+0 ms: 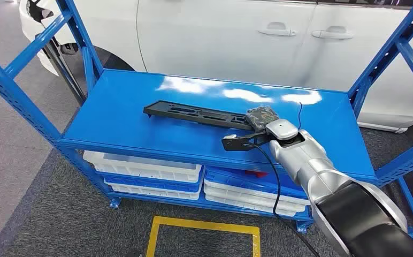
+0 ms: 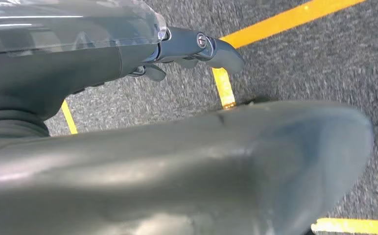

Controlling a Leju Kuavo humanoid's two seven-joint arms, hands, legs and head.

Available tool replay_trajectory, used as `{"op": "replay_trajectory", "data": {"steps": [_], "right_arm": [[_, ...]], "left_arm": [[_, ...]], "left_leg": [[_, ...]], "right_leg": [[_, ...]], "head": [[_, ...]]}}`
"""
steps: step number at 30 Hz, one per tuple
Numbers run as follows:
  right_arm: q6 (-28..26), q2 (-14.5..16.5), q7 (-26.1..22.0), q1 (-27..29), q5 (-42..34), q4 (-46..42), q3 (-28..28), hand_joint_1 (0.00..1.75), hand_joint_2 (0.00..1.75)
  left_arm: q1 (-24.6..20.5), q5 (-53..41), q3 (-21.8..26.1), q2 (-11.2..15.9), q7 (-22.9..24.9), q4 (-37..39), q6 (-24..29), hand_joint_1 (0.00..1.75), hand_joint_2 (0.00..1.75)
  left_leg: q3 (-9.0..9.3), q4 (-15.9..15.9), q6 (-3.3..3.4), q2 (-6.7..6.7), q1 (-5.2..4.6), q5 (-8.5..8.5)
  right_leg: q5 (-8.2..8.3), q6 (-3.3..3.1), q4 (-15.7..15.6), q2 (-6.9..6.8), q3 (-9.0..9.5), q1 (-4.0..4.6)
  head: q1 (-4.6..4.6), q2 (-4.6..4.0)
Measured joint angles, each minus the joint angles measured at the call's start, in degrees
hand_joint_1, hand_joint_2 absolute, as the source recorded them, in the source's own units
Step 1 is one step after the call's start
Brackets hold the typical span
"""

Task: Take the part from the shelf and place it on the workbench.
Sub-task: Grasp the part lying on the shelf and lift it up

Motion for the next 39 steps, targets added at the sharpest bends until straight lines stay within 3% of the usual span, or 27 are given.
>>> {"op": "replay_trajectory", "data": {"steps": [4, 8, 10, 12, 13, 14, 15, 16, 18, 20, 22, 24, 27, 28, 29, 30, 32, 34, 36, 39], "right_arm": [[-0.76, 0.27, -2.13, -0.64, -0.90, -0.32, -1.03, 1.71, 1.75], [-1.84, 1.20, -4.59, -2.00, -1.34, -1.42, -1.75, 1.71, 1.75], [-1.87, 2.06, -6.89, -3.67, -2.48, -2.61, -2.21, 1.71, 1.75], [-0.77, 3.26, -9.72, -5.90, -4.39, -4.22, -3.07, 1.71, 1.75], [0.02, 3.86, -10.80, -7.01, -5.29, -5.07, -3.58, 1.72, 1.75], [0.83, 4.43, -11.78, -8.04, -6.23, -5.91, -4.10, 1.72, 1.75], [1.68, 4.95, -12.78, -8.93, -7.41, -6.74, -4.61, 1.72, 1.75], [2.83, 5.32, -14.36, -9.67, -9.33, -7.64, -5.25, 1.72, 1.75], [6.87, 5.95, -18.71, -10.94, -15.99, -9.89, -7.12, 1.73, 1.75], [13.12, 6.43, -22.03, -12.00, -26.23, -13.60, -9.81, 1.73, 1.75], [19.69, 6.67, -22.58, -12.60, -38.01, -18.68, -12.69, 1.74, 1.75], [25.02, 6.55, -21.62, -12.81, -50.08, -23.95, -15.38, 1.75, 1.75], [29.19, 5.64, -19.63, -12.65, -65.07, -31.08, -18.38, 1.74, 1.75], [29.63, 5.23, -19.18, -12.46, -67.79, -32.95, -18.97, 1.73, 1.75], [29.91, 4.84, -18.91, -12.24, -69.44, -34.42, -19.38, 1.72, 1.75], [30.13, 4.50, -18.66, -11.98, -70.88, -35.66, -19.68, 1.72, 1.75], [30.76, 3.87, -18.00, -11.32, -75.44, -37.79, -20.03, 1.72, 1.75], [31.60, 3.13, -17.62, -10.03, -82.53, -39.91, -20.16, 1.74, 1.75], [32.36, 2.38, -18.19, -7.94, -88.01, -41.62, -20.21, 1.75, 1.75], [33.60, 1.44, -19.55, -4.02, -91.35, -43.23, -20.16, 1.74, 1.75]], "left_arm": [[-0.06, -0.05, -0.01, 0.00, 0.17, 0.00, 0.01, 0.00, 0.00], [-0.11, -0.14, -0.03, 0.02, 0.57, -0.01, 0.28, 0.00, 0.00], [-0.12, -0.07, -0.04, 0.04, 0.83, -0.01, 0.60, 0.00, 0.00], [-0.12, 0.16, -0.03, 0.04, 0.94, -0.01, 0.74, 0.00, 0.00], [-0.14, 0.28, -0.02, 0.04, 0.95, -0.01, 0.74, 0.00, 0.00], [-0.17, 0.39, -0.02, 0.04, 0.94, -0.01, 0.74, 0.00, 0.00], [-0.20, 0.48, -0.02, 0.04, 0.87, -0.01, 0.74, 0.00, 0.00], [-0.22, 0.57, -0.02, 0.05, 0.69, -0.01, 0.78, 0.00, 0.00], [-0.21, 0.93, 0.04, 0.07, 0.05, -0.01, 0.90, 0.00, 0.87], [-0.16, 1.35, 0.12, 0.11, -0.57, -0.01, 1.08, 0.00, 1.75], [-0.09, 1.54, 0.15, 0.14, -0.94, -0.01, 1.26, 0.00, 1.75], [-0.04, 1.58, 0.16, 0.15, -1.13, -0.01, 1.50, 0.00, 1.75], [0.07, 1.67, 0.19, 0.15, -1.21, -0.01, 1.70, 0.00, 1.75], [0.18, 1.69, 0.20, 0.15, -1.21, -0.01, 1.70, 0.00, 1.75], [0.28, 1.73, 0.21, 0.15, -1.21, -0.01, 1.71, 0.00, 1.75], [0.35, 1.79, 0.21, 0.15, -1.21, -0.01, 1.74, 0.00, 1.75], [0.35, 2.12, 0.26, 0.14, -1.25, -0.01, 1.87, 0.00, 1.75], [0.34, 2.59, 0.43, 0.12, -1.34, 0.01, 2.09, 0.00, 1.75], [0.49, 2.94, 0.64, 0.08, -1.50, 0.01, 2.27, 0.00, 1.75], [0.80, 3.73, 1.17, 0.01, -2.20, 0.01, 2.69, 0.00, 1.75]], "left_leg": [[-0.29, 0.41, -0.86, -0.07, -0.29, -0.21], [-0.88, 1.27, -2.10, -0.08, -0.19, -0.87], [-3.36, 6.58, -2.64, -0.10, -0.02, -3.98], [-7.38, 14.99, -2.97, -0.10, 0.13, -7.57], [-8.79, 17.73, -3.01, -0.10, 0.17, -8.15], [-9.20, 18.28, -2.96, -0.10, 0.18, -7.58], [-8.44, 16.32, -2.83, -0.10, 0.17, -5.87], [-6.72, 12.35, -2.66, -0.09, 0.17, -3.45], [-3.18, 4.35, -2.35, -0.15, 0.03, -0.05], [-2.13, 1.43, -2.02, -0.23, -0.23, 0.42], [-2.23, 1.09, -1.45, -0.30, -0.19, 0.46], [-1.99, 0.67, -0.80, -0.36, 0.04, 0.61], [-1.82, 0.55, -0.20, -0.45, 0.05, 0.50], [-1.79, 0.59, -0.13, -0.48, 0.01, 0.43], [-1.75, 0.64, -0.12, -0.50, -0.01, 0.37], [-1.69, 0.69, -0.17, -0.50, -0.04, 0.30], [-1.60, 0.84, -0.39, -0.46, -0.07, 0.10], [-1.65, 1.00, -0.77, -0.44, -0.20, -0.11], [-1.63, 0.94, -1.23, -0.45, -0.18, -0.19], [-2.07, 2.32, -1.92, -0.43, -0.14, -1.43]], "right_leg": [[2.33, -0.71, -8.26, -0.22, 3.92, 0.36], [2.60, -1.99, -8.78, -0.24, 3.76, 0.33], [2.82, -2.66, -9.01, -0.29, 3.69, 0.24], [2.83, -2.98, -8.93, -0.06, 3.43, 0.45], [2.79, -3.05, -8.88, 0.07, 3.41, 0.55], [2.71, -3.06, -8.82, 0.17, 3.50, 0.64], [2.57, -3.04, -8.76, 0.21, 3.69, 0.71], [2.37, -2.96, -8.68, 0.16, 3.93, 0.76], [2.00, -2.68, -8.39, 0.04, 4.00, 0.89], [1.96, -2.25, -8.15, 0.07, 3.43, 0.98], [1.82, -1.67, -8.07, 0.07, 3.13, 0.97], [0.32, -1.12, -6.14, -0.03, 2.45, 0.93], [-4.73, -0.51, 4.77, -0.08, -2.83, 0.75], [-5.61, -0.41, 8.05, -0.08, -4.68, 0.67], [-5.38, -0.38, 9.32, -0.08, -5.63, 0.62], [-4.00, -0.45, 8.07, -0.08, -5.36, 0.59], [0.33, -0.79, -0.23, -0.12, -1.82, 0.63], [2.90, -1.23, -6.96, -0.16, 1.27, 0.92], [3.09, -1.66, -8.15, -0.15, 1.87, 1.32], [3.41, -2.62, -8.87, -0.25, 2.33, 1.09]], "head": [[-0.01, 0.00], [0.00, 0.00], [-0.01, 0.00], [-0.02, 0.00], [-0.02, 0.00], [-0.01, 0.00], [-0.01, 0.00], [0.00, 0.00], [0.00, 0.00], [-0.01, 0.00], [-0.01, 0.00], [0.00, 0.00], [0.00, 0.00], [0.00, 0.00], [0.00, 0.00], [0.00, 0.00], [0.00, 0.00], [-0.01, 0.00], [-0.01, 0.00], [-0.01, 0.00]]}}
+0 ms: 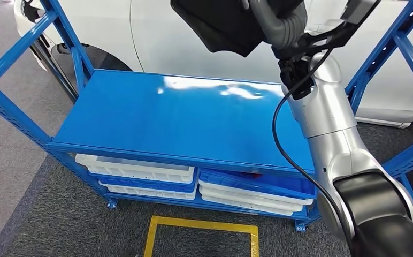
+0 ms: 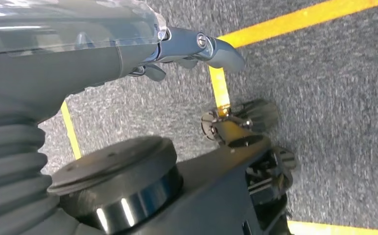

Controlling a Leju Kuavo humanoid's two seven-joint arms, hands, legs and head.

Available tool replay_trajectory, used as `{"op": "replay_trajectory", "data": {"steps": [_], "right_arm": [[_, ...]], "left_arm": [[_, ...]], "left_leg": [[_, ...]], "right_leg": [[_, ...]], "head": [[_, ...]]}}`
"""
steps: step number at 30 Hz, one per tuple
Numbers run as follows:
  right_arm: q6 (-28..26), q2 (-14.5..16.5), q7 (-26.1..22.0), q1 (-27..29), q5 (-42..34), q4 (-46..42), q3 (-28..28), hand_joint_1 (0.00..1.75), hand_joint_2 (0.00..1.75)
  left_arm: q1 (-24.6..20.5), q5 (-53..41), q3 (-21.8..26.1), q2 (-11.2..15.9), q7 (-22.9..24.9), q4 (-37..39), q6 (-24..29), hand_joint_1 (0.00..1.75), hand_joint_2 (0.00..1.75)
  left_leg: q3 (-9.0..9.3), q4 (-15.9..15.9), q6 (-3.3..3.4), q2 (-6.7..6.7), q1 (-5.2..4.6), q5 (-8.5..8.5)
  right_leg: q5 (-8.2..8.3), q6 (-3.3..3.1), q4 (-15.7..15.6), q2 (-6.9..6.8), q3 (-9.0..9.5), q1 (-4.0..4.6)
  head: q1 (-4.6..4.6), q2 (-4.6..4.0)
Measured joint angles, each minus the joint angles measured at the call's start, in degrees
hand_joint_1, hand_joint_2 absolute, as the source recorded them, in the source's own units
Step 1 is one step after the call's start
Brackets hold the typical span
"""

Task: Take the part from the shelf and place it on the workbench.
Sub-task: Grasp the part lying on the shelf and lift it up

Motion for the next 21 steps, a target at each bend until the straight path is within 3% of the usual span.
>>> {"op": "replay_trajectory", "data": {"steps": [1, 3, 5, 6, 7, 9, 11, 15, 17, 19, 20, 21], "right_arm": [[0.61, -0.24, -0.48, 1.60, -0.75, -0.54, 0.16, 1.73, 1.75], [2.06, -0.82, -1.56, 5.73, -1.85, -1.89, 1.05, 1.74, 1.75], [3.73, -1.95, -2.61, 10.90, -2.62, -3.82, 2.80, 1.73, 1.75], [4.44, -2.69, -3.02, 13.56, -2.97, -4.98, 3.83, 1.72, 1.75], [4.96, -3.53, -3.37, 16.04, -3.27, -6.28, 4.91, 1.72, 1.75], [5.42, -5.28, -3.83, 20.22, -3.76, -8.82, 6.77, 1.71, 1.75], [5.72, -7.06, -4.03, 23.54, -4.29, -10.99, 8.25, 1.71, 1.75], [6.01, -10.20, -3.94, 27.65, -4.99, -14.47, 10.29, 1.71, 1.75], [5.70, -11.65, -3.87, 28.62, -5.20, -15.82, 11.05, 1.71, 1.75], [5.28, -13.02, -3.84, 29.66, -5.31, -16.75, 11.81, 1.71, 1.75], [5.12, -13.70, -3.82, 30.19, -5.39, -17.05, 12.15, 1.71, 1.75], [5.02, -14.37, -3.81, 30.60, -5.51, -17.25, 12.44, 1.71, 1.75]], "left_arm": [[0.13, 0.43, 0.28, 0.00, -0.47, 0.00, 0.14, 0.00, 1.75], [0.45, 1.37, 0.86, 0.01, -1.61, 0.00, 0.34, 0.00, 1.75], [0.88, 2.21, 1.50, 0.02, -2.60, 0.00, 0.57, 0.00, 1.75], [1.13, 2.52, 1.82, 0.02, -2.91, 0.00, 0.72, 0.00, 1.75], [1.38, 2.72, 2.09, 0.02, -3.10, 0.00, 0.91, 0.00, 1.75], [1.76, 2.85, 2.41, 0.02, -3.15, 0.00, 1.30, 0.00, 1.75], [2.01, 2.84, 2.73, -0.01, -2.86, 0.00, 1.64, 0.00, 1.75], [2.49, 2.47, 3.19, -0.13, -2.18, 0.00, 2.21, 0.00, 1.75], [2.42, 2.19, 3.20, -0.21, -2.03, 0.00, 2.32, 0.00, 1.75], [2.42, 2.12, 3.20, -0.23, -2.00, 0.00, 2.34, 0.00, 1.75], [2.46, 2.25, 3.23, -0.25, -2.09, 0.00, 2.33, 0.00, 1.75], [2.48, 2.44, 3.26, -0.28, -2.20, 0.00, 2.36, 0.00, 1.75]], "left_leg": [[-0.97, 2.32, -0.14, 0.01, -0.02, -1.41], [-4.37, 9.86, -0.27, 0.02, 0.05, -5.08], [-7.04, 15.10, -0.37, 0.02, 0.07, -6.55], [-6.93, 14.58, -0.36, 0.02, 0.07, -5.66], [-5.60, 11.60, -0.26, 0.02, 0.07, -3.79], [-1.55, 3.13, 0.16, -0.01, -0.05, -0.12], [0.61, -1.31, 0.59, -0.05, -0.27, 1.10], [1.03, -2.29, 1.64, 0.05, -0.26, 1.42], [1.23, -2.69, 2.08, 0.17, -0.09, 1.68], [1.21, -2.65, 2.20, 0.18, -0.13, 1.67], [1.20, -2.60, 2.20, 0.17, -0.14, 1.66], [1.19, -2.51, 2.18, 0.15, -0.14, 1.63]], "right_leg": [[0.12, -0.29, -0.26, -0.01, 0.16, -0.16], [0.10, -0.57, -0.32, 0.02, 0.24, -0.08], [-0.01, -0.63, -0.22, 0.07, 0.26, 0.03], [-0.09, -0.61, -0.15, 0.09, 0.28, 0.06], [-0.19, -0.55, -0.06, 0.11, 0.32, 0.07], [-0.43, -0.29, 0.11, 0.14, 0.37, 0.14], [-0.55, 0.17, 0.20, 0.13, 0.31, 0.17], [-1.37, 1.33, 1.11, 0.17, 0.00, -0.01], [-4.49, 1.80, 6.29, 0.15, -2.27, -0.22], [-8.13, 2.21, 14.43, 0.14, -6.07, -0.52], [-8.79, 2.38, 16.99, 0.13, -7.30, -0.69], [-8.33, 2.51, 17.32, 0.12, -7.47, -0.86]], "head": [[-0.01, 0.00], [-0.01, 0.00], [0.01, 0.00], [0.01, 0.00], [0.01, 0.00], [0.00, 0.00], [-0.01, 0.00], [0.00, 0.00], [0.01, 0.00], [0.01, 0.00], [0.01, 0.00], [0.01, 0.00]]}}
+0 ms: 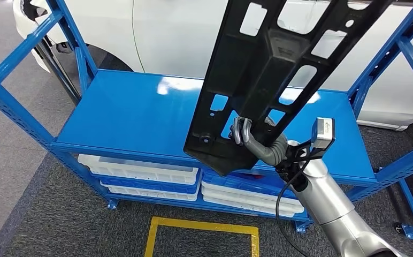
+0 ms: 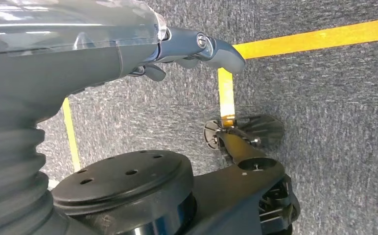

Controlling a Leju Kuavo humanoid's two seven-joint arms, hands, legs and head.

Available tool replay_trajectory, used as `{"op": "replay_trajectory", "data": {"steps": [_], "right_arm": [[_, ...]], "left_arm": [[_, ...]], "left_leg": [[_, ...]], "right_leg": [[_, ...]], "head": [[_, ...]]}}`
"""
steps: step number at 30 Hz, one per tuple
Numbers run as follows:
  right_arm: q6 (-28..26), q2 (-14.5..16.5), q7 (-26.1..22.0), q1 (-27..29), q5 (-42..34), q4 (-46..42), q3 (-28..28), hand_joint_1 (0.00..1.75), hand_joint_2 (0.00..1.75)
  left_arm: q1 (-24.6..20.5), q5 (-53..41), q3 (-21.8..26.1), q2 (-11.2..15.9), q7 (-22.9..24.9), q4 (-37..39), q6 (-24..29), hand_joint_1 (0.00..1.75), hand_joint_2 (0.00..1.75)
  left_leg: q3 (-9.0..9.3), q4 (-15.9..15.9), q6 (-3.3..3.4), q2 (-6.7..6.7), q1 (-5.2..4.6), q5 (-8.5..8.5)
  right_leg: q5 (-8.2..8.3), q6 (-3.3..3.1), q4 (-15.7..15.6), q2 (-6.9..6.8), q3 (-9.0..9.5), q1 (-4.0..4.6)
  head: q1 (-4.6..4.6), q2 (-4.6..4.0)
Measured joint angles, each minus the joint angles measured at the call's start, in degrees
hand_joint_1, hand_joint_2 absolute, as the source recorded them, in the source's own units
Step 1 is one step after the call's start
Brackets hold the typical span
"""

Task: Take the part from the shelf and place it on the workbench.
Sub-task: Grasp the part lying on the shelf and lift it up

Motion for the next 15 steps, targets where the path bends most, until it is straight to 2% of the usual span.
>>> {"op": "replay_trajectory", "data": {"steps": [1, 3, 5, 6, 9, 10, 12, 14, 15], "right_arm": [[-0.09, -0.58, 0.01, 0.23, -0.13, -0.16, 0.26, 1.71, 1.75], [-0.21, -1.43, 0.00, 0.34, -0.35, -0.47, 0.67, 1.71, 1.75], [-0.39, -1.94, -0.05, 0.37, -0.53, -0.77, 0.99, 1.71, 1.75], [-0.51, -2.12, -0.09, 0.41, -0.61, -0.87, 1.20, 1.71, 1.75], [-1.29, -2.40, 0.12, 0.48, -0.71, -0.90, 1.81, 1.71, 1.75], [-1.73, -2.44, 0.32, 0.47, -0.71, -0.87, 1.98, 1.71, 1.75], [-2.67, -2.50, 0.72, 0.52, -0.69, -0.79, 2.26, 1.71, 1.75], [-3.62, -2.63, 0.89, 0.85, -0.50, -0.62, 2.43, 1.71, 1.75], [-4.12, -2.75, 0.90, 1.17, -0.29, -0.53, 2.48, 1.71, 1.75]], "left_arm": [[0.01, 0.17, 0.03, -0.03, -0.09, 0.00, 0.07, 0.00, 1.75], [-0.03, 0.33, 0.07, -0.09, -0.02, 0.00, 0.33, 0.00, 1.75], [-0.11, 0.52, 0.10, -0.10, 0.60, 0.00, 0.73, 0.00, 1.75], [-0.17, 0.71, 0.17, -0.10, 1.22, 0.00, 0.93, 0.00, 1.75], [-0.25, 2.37, 0.97, -0.09, 3.92, 0.00, 0.86, 0.00, 1.75], [-0.28, 3.03, 1.41, -0.09, 4.62, 0.00, 0.66, 0.00, 1.75], [-0.39, 3.67, 2.20, -0.09, 5.28, 0.00, 0.22, 0.00, 1.75], [-0.45, 3.53, 2.60, -0.09, 5.40, 0.00, -0.24, 0.00, 1.75], [-0.47, 3.38, 2.72, -0.09, 5.41, 0.00, -0.39, 0.00, 1.75]], "left_leg": [[0.00, 0.10, -0.06, -0.02, 0.01, -0.04], [0.01, 0.38, -0.31, -0.05, 0.05, -0.21], [-0.09, 0.78, -0.79, -0.07, -0.08, -0.51], [-0.12, 0.93, -1.06, -0.07, -0.16, -0.62], [-0.20, 1.16, -1.95, -0.08, -0.14, -0.67], [-0.45, 1.79, -2.25, -0.09, -0.08, -1.31], [-2.15, 6.25, -2.68, -0.09, 0.03, -4.72], [-4.99, 14.04, -2.89, -0.09, 0.06, -9.03], [-5.88, 16.90, -2.88, -0.08, 0.07, -10.21]], "right_leg": [[1.28, 0.08, -1.71, -0.03, 0.83, -0.15], [4.72, 0.16, -8.69, -0.16, 4.40, -0.39], [6.46, -0.11, -14.44, -0.22, 7.39, -0.31], [6.78, -0.37, -15.96, -0.17, 8.14, -0.23], [7.16, -1.47, -16.40, -0.04, 8.16, -0.05], [7.41, -1.86, -16.50, -0.08, 8.10, -0.06], [7.83, -2.51, -16.74, -0.20, 7.82, -0.08], [8.15, -2.85, -16.71, -0.29, 7.29, 0.16], [8.33, -2.95, -16.66, -0.32, 6.99, 0.30]], "head": [[0.00, 0.00], [0.00, 0.00], [0.00, 0.00], [0.00, 0.00], [0.00, 0.00], [0.00, 0.00], [0.00, 0.00], [0.00, 0.00], [0.00, 0.00]]}}
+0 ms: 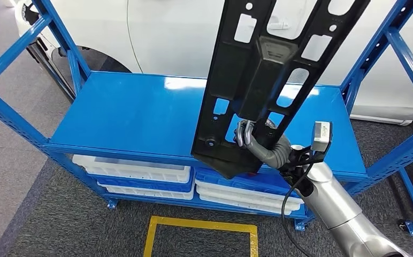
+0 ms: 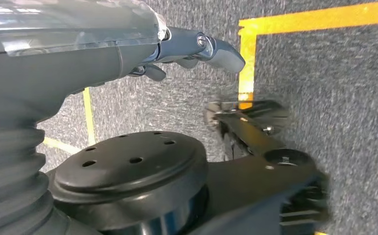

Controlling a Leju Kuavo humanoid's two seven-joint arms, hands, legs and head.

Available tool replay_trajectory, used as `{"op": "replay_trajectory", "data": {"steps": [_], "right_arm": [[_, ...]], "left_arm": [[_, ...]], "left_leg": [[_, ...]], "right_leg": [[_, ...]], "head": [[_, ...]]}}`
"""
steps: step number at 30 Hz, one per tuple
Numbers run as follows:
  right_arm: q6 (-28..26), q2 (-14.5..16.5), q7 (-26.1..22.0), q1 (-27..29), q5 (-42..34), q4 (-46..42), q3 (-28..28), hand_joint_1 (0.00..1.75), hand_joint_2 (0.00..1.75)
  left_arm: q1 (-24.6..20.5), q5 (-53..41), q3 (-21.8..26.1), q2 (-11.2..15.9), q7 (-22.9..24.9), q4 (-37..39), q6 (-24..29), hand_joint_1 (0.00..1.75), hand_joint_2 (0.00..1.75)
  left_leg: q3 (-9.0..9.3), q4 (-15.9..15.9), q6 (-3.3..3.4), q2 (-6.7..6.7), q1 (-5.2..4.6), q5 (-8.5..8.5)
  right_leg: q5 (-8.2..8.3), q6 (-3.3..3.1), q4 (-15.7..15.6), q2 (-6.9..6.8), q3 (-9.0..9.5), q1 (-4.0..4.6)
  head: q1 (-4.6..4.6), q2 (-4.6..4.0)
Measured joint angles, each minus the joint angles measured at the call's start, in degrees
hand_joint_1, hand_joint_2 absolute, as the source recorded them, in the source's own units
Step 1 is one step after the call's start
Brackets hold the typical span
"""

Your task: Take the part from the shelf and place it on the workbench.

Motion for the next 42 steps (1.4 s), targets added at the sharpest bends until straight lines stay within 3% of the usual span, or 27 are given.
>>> {"op": "replay_trajectory", "data": {"steps": [1, 2, 5, 6, 10, 12, 14, 15, 16, 17, 18, 19, 21, 22, 24, 26, 27, 29, 30, 31, 33, 35, 37, 38, 40, 41, 42], "right_arm": [[-0.46, -0.16, -0.02, 0.38, 0.24, 0.05, 0.02, 1.71, 1.75], [-0.83, -0.33, -0.03, 0.77, 0.45, 0.06, 0.02, 1.71, 1.75], [-1.53, -0.93, -0.17, 1.70, 0.73, -0.26, -0.12, 1.71, 1.75], [-1.73, -1.12, -0.23, 1.94, 0.82, -0.44, -0.21, 1.71, 1.75], [-2.38, -1.78, -0.61, 3.06, 1.56, -1.46, -0.68, 1.71, 1.75], [-2.88, -2.16, -0.93, 3.46, 1.95, -2.11, -1.05, 1.71, 1.75], [-3.40, -2.43, -1.26, 4.01, 2.44, -2.65, -1.57, 1.71, 1.75], [-3.62, -2.51, -1.37, 4.38, 2.61, -2.89, -1.86, 1.71, 1.75], [-3.80, -2.59, -1.46, 4.74, 2.69, -3.11, -2.16, 1.71, 1.75], [-3.95, -2.68, -1.54, 5.01, 2.72, -3.34, -2.46, 1.71, 1.75], [-4.02, -2.76, -1.61, 5.16, 2.73, -3.58, -2.78, 1.71, 1.75], [-4.06, -2.84, -1.71, 5.21, 2.74, -3.86, -3.12, 1.71, 1.75], [-4.15, -2.99, -1.92, 5.36, 2.74, -4.52, -3.80, 1.71, 1.75], [-4.23, -3.09, -2.08, 5.47, 2.73, -4.82, -4.15, 1.71, 1.75], [-4.35, -3.26, -2.45, 5.73, 2.73, -5.21, -4.78, 1.71, 1.75], [-4.41, -3.30, -2.83, 5.81, 2.83, -5.48, -5.17, 1.71, 1.75], [-4.49, -3.30, -2.98, 5.84, 2.97, -5.62, -5.30, 1.71, 1.75], [-4.81, -3.30, -3.24, 6.02, 3.34, -5.97, -5.62, 1.71, 1.75], [-4.98, -3.30, -3.32, 6.21, 3.52, -6.08, -5.85, 1.71, 1.75], [-5.10, -3.30, -3.38, 6.46, 3.63, -6.17, -6.10, 1.71, 1.75], [-5.14, -3.30, -3.44, 7.04, 3.70, -6.29, -6.57, 1.71, 1.75], [-5.11, -3.30, -3.47, 7.61, 3.70, -6.58, -7.17, 1.71, 1.75], [-5.07, -3.30, -3.54, 8.04, 3.70, -6.96, -7.92, 1.71, 1.75], [-5.05, -3.29, -3.59, 8.17, 3.69, -7.10, -8.23, 1.71, 1.75], [-5.02, -3.27, -3.67, 8.29, 3.70, -7.26, -8.77, 1.71, 1.75], [-5.00, -3.26, -3.67, 8.29, 3.72, -7.31, -9.03, 1.71, 1.75], [-4.99, -3.26, -3.65, 8.26, 3.74, -7.33, -9.28, 1.71, 1.75]], "left_arm": [[-0.02, -0.19, 0.08, 0.00, 0.04, 0.00, -0.13, 0.00, 1.75], [-0.06, -0.38, 0.12, 0.00, 0.10, 0.00, -0.23, 0.00, 1.75], [-0.44, -1.03, 0.11, 0.04, 0.35, 0.00, -0.58, 0.00, 1.75], [-0.60, -1.19, 0.10, 0.05, 0.43, 0.00, -0.66, 0.00, 1.75], [-0.78, -1.62, 0.05, 0.01, 0.83, 0.02, -0.87, 0.00, 1.75], [-0.92, -1.84, 0.02, -0.05, 0.85, 0.04, -0.97, 0.00, 1.75], [-0.94, -2.02, -0.02, -0.04, 0.85, 0.04, -1.11, 0.00, 1.75], [-0.90, -2.13, -0.05, -0.04, 0.85, 0.04, -1.20, 0.00, 1.75], [-0.87, -2.22, -0.08, -0.04, 0.85, 0.04, -1.30, 0.00, 1.75], [-0.86, -2.29, -0.12, -0.04, 0.86, 0.04, -1.42, 0.00, 1.75], [-0.87, -2.33, -0.17, -0.05, 0.87, 0.04, -1.52, 0.00, 1.75], [-0.88, -2.37, -0.24, -0.05, 0.88, 0.04, -1.63, 0.00, 1.75], [-0.87, -2.40, -0.39, -0.04, 0.92, 0.04, -1.74, 0.00, 1.75], [-0.85, -2.41, -0.45, -0.03, 0.96, 0.04, -1.76, 0.00, 1.75], [-0.75, -2.40, -0.49, -0.02, 1.08, 0.05, -1.77, 0.00, 1.75], [-0.63, -2.38, -0.49, -0.02, 1.19, 0.06, -1.76, 0.00, 1.75], [-0.55, -2.37, -0.49, -0.02, 1.23, 0.07, -1.76, 0.00, 1.75], [-0.50, -2.38, -0.51, -0.02, 1.25, 0.07, -1.74, 0.00, 1.75], [-0.49, -2.40, -0.52, -0.02, 1.25, 0.07, -1.70, 0.00, 1.75], [-0.48, -2.44, -0.55, -0.02, 1.25, 0.07, -1.67, 0.00, 1.75], [-0.50, -2.57, -0.66, -0.02, 1.27, 0.07, -1.60, 0.00, 1.75], [-0.63, -2.79, -0.86, 0.01, 1.30, 0.07, -1.59, 0.00, 1.75], [-0.81, -2.93, -1.07, 0.05, 1.31, 0.07, -1.59, 0.00, 1.75], [-0.87, -2.95, -1.15, 0.08, 1.31, 0.07, -1.59, 0.00, 1.75], [-0.93, -2.94, -1.23, 0.07, 1.31, 0.07, -1.59, 0.00, 1.75], [-1.01, -2.93, -1.25, 0.07, 1.31, 0.07, -1.60, 0.00, 1.75], [-1.10, -2.91, -1.26, 0.05, 1.28, 0.07, -1.61, 0.00, 1.75]], "left_leg": [[0.08, 0.86, 0.11, 0.00, -0.02, -0.14], [1.31, -0.68, 0.34, 0.00, -0.05, 0.75], [8.23, -12.56, 1.44, -0.03, -0.46, 4.84], [9.52, -15.05, 1.73, -0.03, -0.66, 5.50], [9.54, -16.96, 2.83, 0.17, -0.91, 7.35], [8.73, -17.80, 3.41, 0.41, -0.64, 8.93], [7.27, -17.75, 3.60, 0.52, -0.67, 10.08], [6.46, -17.61, 3.54, 0.55, -0.68, 10.58], [5.63, -17.41, 3.48, 0.58, -0.68, 11.06], [4.77, -17.14, 3.36, 0.60, -0.67, 11.51], [3.93, -16.82, 3.22, 0.61, -0.64, 11.90], [3.14, -16.38, 3.02, 0.62, -0.62, 12.25], [2.01, -15.59, 2.49, 0.60, -0.66, 12.86], [1.77, -15.35, 2.19, 0.58, -0.67, 13.18], [1.60, -15.40, 1.55, 0.54, -0.64, 13.93], [0.80, -14.33, 0.96, 0.42, -0.48, 12.56], [0.03, -12.45, 0.71, 0.37, -0.43, 10.32], [-1.92, -5.56, 0.37, 0.35, -0.24, 4.22], [-2.57, -1.88, 0.27, 0.35, -0.18, 2.25], [-2.64, 0.83, 0.25, 0.35, -0.15, 1.58], [0.01, 0.50, 0.58, 0.33, -0.19, 3.67], [6.30, -7.22, 1.32, 0.27, -0.44, 5.34], [11.49, -14.66, 1.83, 0.23, -0.86, 4.53], [12.50, -16.47, 2.00, 0.22, -1.07, 4.07], [12.16, -17.33, 2.57, 0.36, -1.15, 5.21], [11.81, -17.73, 2.95, 0.50, -1.09, 5.93], [11.26, -18.08, 3.30, 0.66, -0.98, 6.85]], "right_leg": [[0.20, -0.05, 0.07, -0.01, -0.30, 0.14], [0.41, -0.05, 0.14, 0.01, -0.58, 0.26], [1.13, 0.26, 0.28, 0.12, -1.20, 0.46], [1.42, 0.53, 0.27, 0.13, -1.33, 0.44], [1.98, 1.82, 0.12, 0.21, -1.76, 0.20], [-1.62, 2.27, 3.38, 0.33, -3.14, 0.09], [-7.14, 2.73, 10.80, 0.35, -5.33, -0.12], [-8.74, 2.96, 14.22, 0.34, -6.01, -0.22], [-9.08, 3.14, 16.12, 0.32, -5.91, -0.32], [-8.28, 3.27, 15.93, 0.30, -4.82, -0.44], [-6.86, 3.36, 13.60, 0.23, -2.68, -0.57], [-5.87, 3.40, 9.69, 0.15, 0.22, -0.69], [-5.51, 2.94, 2.78, 0.16, 4.91, -0.46], [-5.84, 2.56, 1.02, 0.25, 5.95, -0.28], [-5.42, 1.64, 0.59, 0.38, 5.77, -0.04], [-4.34, 0.70, 0.33, 0.21, 4.90, -0.15], [-3.61, 0.28, 0.20, 0.13, 4.22, -0.25], [-2.19, -0.16, 0.21, 0.07, 2.48, -0.16], [-1.50, -0.18, 0.24, 0.07, 1.59, -0.07], [-0.82, -0.16, 0.27, 0.06, 0.69, 0.04], [0.57, -0.03, 0.32, 0.07, -1.15, 0.22], [1.90, 0.24, 0.39, 0.12, -2.67, 0.32], [3.03, 0.75, 0.30, 0.06, -3.20, 0.21], [3.58, 1.09, 0.12, 0.02, -3.21, 0.10], [4.41, 1.77, -0.32, 0.02, -3.14, -0.15], [3.67, 2.03, 0.08, 0.07, -3.47, -0.18], [1.73, 2.26, 1.44, 0.11, -4.01, -0.18]], "head": [[0.00, 0.00], [0.00, 0.00], [0.00, 0.00], [-0.01, 0.01], [0.00, 0.01], [0.00, 0.00], [0.00, 0.00], [0.00, 0.00], [0.00, 0.00], [0.00, 0.00], [0.00, 0.00], [0.00, 0.00], [-0.01, 0.00], [-0.02, 0.00], [-0.02, 0.00], [-0.03, 0.00], [-0.03, 0.00], [-0.03, 0.00], [-0.03, 0.00], [-0.03, 0.00], [-0.02, 0.00], [-0.03, 0.00], [-0.03, 0.00], [-0.03, 0.01], [-0.03, 0.01], [-0.03, 0.01], [-0.03, 0.00]]}}
